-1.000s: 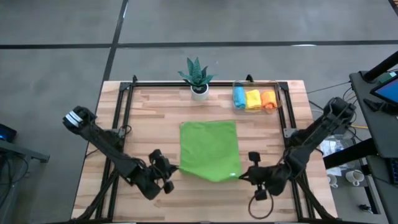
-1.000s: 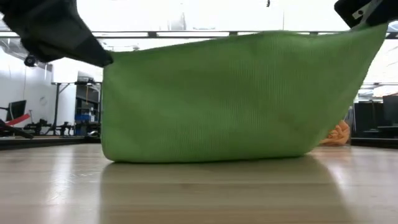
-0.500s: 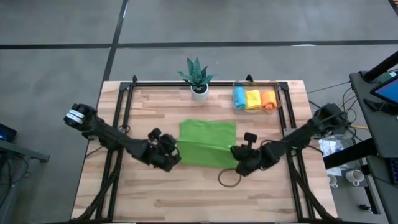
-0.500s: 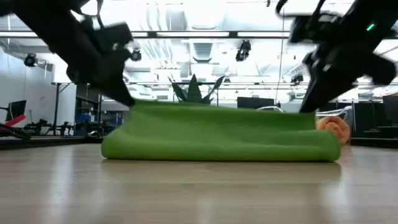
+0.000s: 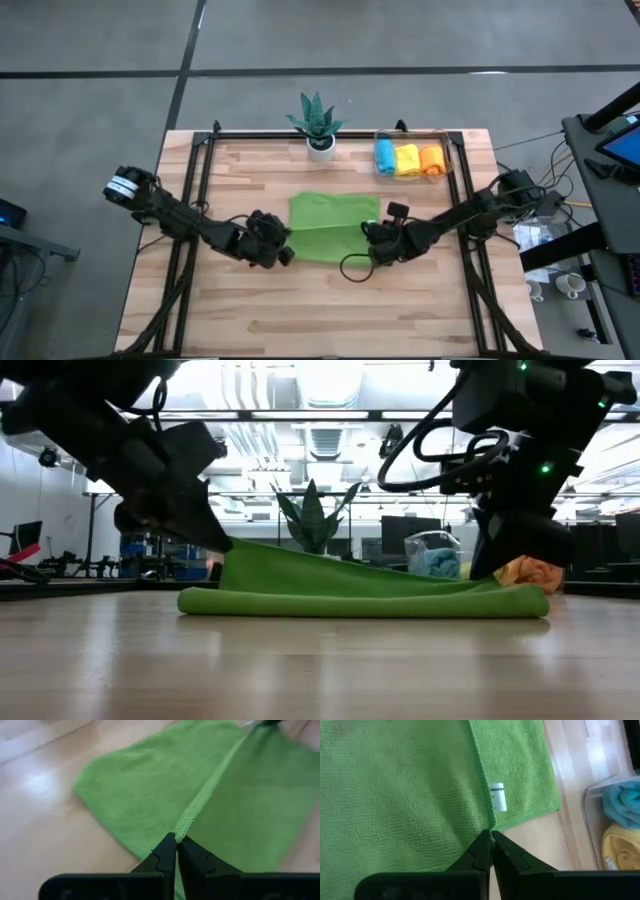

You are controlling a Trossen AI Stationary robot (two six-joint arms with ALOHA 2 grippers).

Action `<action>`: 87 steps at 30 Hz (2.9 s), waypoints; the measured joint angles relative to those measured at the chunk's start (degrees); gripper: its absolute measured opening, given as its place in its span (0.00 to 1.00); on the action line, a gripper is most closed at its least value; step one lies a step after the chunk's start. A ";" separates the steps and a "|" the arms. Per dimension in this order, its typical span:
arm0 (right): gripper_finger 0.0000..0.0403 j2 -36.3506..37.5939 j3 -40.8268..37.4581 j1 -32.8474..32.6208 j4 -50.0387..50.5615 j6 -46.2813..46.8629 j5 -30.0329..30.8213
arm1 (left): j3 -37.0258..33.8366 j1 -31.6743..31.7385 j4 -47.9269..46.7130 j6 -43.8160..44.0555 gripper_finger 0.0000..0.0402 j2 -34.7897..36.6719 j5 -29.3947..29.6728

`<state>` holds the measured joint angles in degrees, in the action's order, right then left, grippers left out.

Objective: Roll microfiber towels into tight, uniform cylinder then place into a basket
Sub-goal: Fold the green microfiber cloth

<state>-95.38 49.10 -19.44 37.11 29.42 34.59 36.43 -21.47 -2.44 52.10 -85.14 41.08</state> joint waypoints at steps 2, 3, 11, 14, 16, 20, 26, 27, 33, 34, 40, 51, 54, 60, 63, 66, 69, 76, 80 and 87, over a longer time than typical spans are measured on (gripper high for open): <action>0.02 0.17 0.04 0.34 0.02 -0.92 0.04 | -1.07 -0.08 3.21 0.10 0.00 0.00 -0.44; 0.02 0.34 0.04 0.36 0.03 -1.28 0.08 | -1.49 -0.25 4.32 0.34 0.00 -0.35 -0.46; 0.02 3.54 0.02 1.79 0.14 -4.59 3.19 | -1.00 1.11 8.28 0.82 0.00 -7.61 1.60; 0.02 4.18 -0.07 3.59 -0.07 -6.38 4.01 | -0.23 2.93 8.45 -1.75 0.00 -8.69 3.55; 0.02 4.19 -0.09 4.96 -0.19 -7.52 4.67 | 0.10 4.27 8.49 -3.23 0.00 -8.94 4.80; 0.02 4.16 -0.11 8.14 -0.64 -10.14 4.74 | 0.05 6.48 8.49 -4.96 0.00 -8.92 7.81; 0.02 4.16 -0.11 11.93 -3.83 -14.48 6.18 | -0.05 8.16 8.44 -5.09 0.00 -9.01 12.73; 0.02 4.16 -0.11 12.47 -4.40 -15.16 6.33 | -0.05 8.26 8.44 -5.07 0.00 -9.01 14.22; 0.02 4.16 -0.12 16.12 -6.91 -16.40 7.51 | -0.16 9.84 7.89 -5.14 0.00 -9.01 17.89; 0.02 4.16 -0.20 16.82 -7.33 -16.40 7.52 | -0.26 10.27 7.62 -5.12 0.00 -9.13 17.72; 0.02 4.16 -0.46 20.38 -9.67 -16.40 7.53 | -0.24 13.58 8.42 -4.88 0.00 -12.49 17.83; 0.02 2.12 -0.60 23.86 -10.88 -13.77 4.02 | 2.09 15.78 10.19 -7.94 0.00 -17.95 17.32; 0.02 0.72 -0.61 24.23 -10.96 -12.96 4.01 | 2.36 15.78 10.59 -9.53 0.00 -17.90 17.78; 0.02 -1.26 -0.61 24.36 -11.79 -12.41 4.00 | 2.76 15.90 11.37 -12.12 0.00 -17.88 17.86; 0.02 -1.45 -0.61 24.36 -12.44 -12.24 4.02 | 2.75 15.98 11.43 -12.31 0.00 -17.88 17.87; 0.02 -1.45 -0.61 24.36 -12.50 -11.19 4.14 | 2.75 16.28 11.46 -12.30 0.00 -17.88 17.82; 0.04 -1.45 -0.61 24.36 -12.47 -11.01 4.31 | 2.75 16.68 11.44 -12.18 0.00 -17.86 17.82; 0.17 -1.43 -0.61 24.36 -12.48 -11.07 7.72 | 3.16 17.70 11.53 -14.05 0.09 -17.81 17.75; 0.25 -1.25 -0.61 24.36 -12.43 -11.36 11.21 | 3.35 18.43 11.53 -15.99 0.20 -17.79 17.77; 0.36 1.23 -0.61 23.66 -12.09 -12.86 16.04 | 4.37 18.53 11.28 -24.18 0.38 -14.36 17.85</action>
<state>-94.16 48.49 4.23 25.02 16.56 50.63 40.80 -2.94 8.84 27.92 -99.51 58.93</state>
